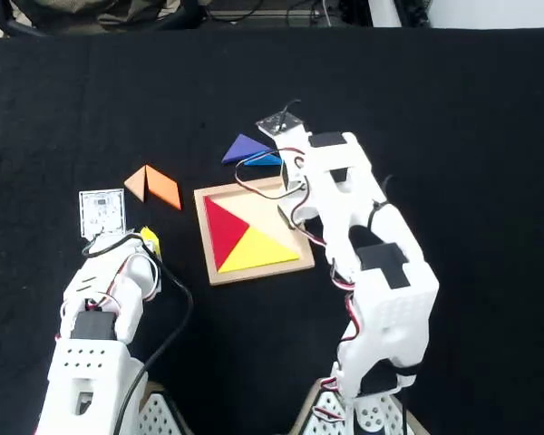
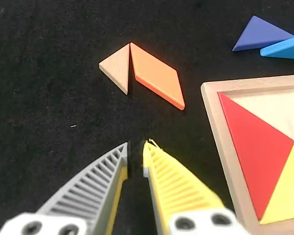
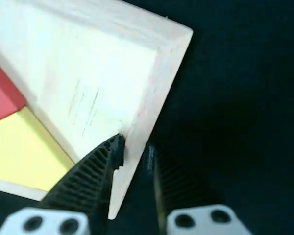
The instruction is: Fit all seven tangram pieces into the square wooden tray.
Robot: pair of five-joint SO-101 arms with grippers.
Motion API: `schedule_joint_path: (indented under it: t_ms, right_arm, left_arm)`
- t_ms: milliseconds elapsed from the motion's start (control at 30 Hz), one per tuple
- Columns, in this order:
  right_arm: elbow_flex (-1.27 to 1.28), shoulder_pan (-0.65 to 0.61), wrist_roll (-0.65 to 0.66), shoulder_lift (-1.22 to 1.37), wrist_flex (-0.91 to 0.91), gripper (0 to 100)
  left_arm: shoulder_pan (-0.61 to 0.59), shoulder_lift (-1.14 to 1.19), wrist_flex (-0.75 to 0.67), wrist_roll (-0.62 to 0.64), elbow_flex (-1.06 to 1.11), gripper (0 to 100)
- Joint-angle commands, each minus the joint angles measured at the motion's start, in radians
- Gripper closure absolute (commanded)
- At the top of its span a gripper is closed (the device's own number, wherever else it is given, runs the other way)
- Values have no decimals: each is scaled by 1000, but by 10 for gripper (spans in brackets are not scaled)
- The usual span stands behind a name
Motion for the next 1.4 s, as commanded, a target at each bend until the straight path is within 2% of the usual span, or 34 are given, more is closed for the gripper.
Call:
schedule_joint_path:
  t_ms: [0, 133, 333, 467, 600, 667, 767, 867, 933, 1033, 1100, 1200, 1367]
  right_arm:
    - [-21, 28, -34, -113, 17, 821]
    - [-15, 12, -31, -260, 32, 812]
    - [2, -49, -37, -463, 132, 815]
    - [96, -18, -37, -556, 132, 825]
    - [292, 60, -72, -636, 14, 988]
    - [395, 78, -143, -685, -40, 966]
    - [549, 80, -230, -769, -158, 981]
    - [687, 86, -252, -848, -311, 987]
    - [762, 110, -241, -892, -397, 987]
    - [855, 161, -241, -935, -512, 987]
    - [906, 187, -241, -943, -582, 987]
    - [958, 207, -241, -928, -669, 987]
    - [989, 209, -241, -877, -767, 987]
  left_arm:
    - [5, -6, -18, -2, -10, 918]
    - [4, -6, -12, 18, -12, 861]
    - [12, -6, -12, 54, -12, 855]
    - [12, -6, -12, 54, -13, 859]
    - [2, -2, -9, 41, -28, 859]
    - [8, 5, 71, -52, -110, 856]
    - [22, 29, 267, -270, -315, 854]
    - [39, 124, 419, -497, -516, 854]
    - [38, 227, 459, -520, -630, 855]
    - [25, 408, 419, -445, -754, 855]
    - [22, 535, 339, -362, -805, 856]
    - [22, 730, 180, -264, -837, 859]
    - [15, 1031, -104, -189, -845, 859]
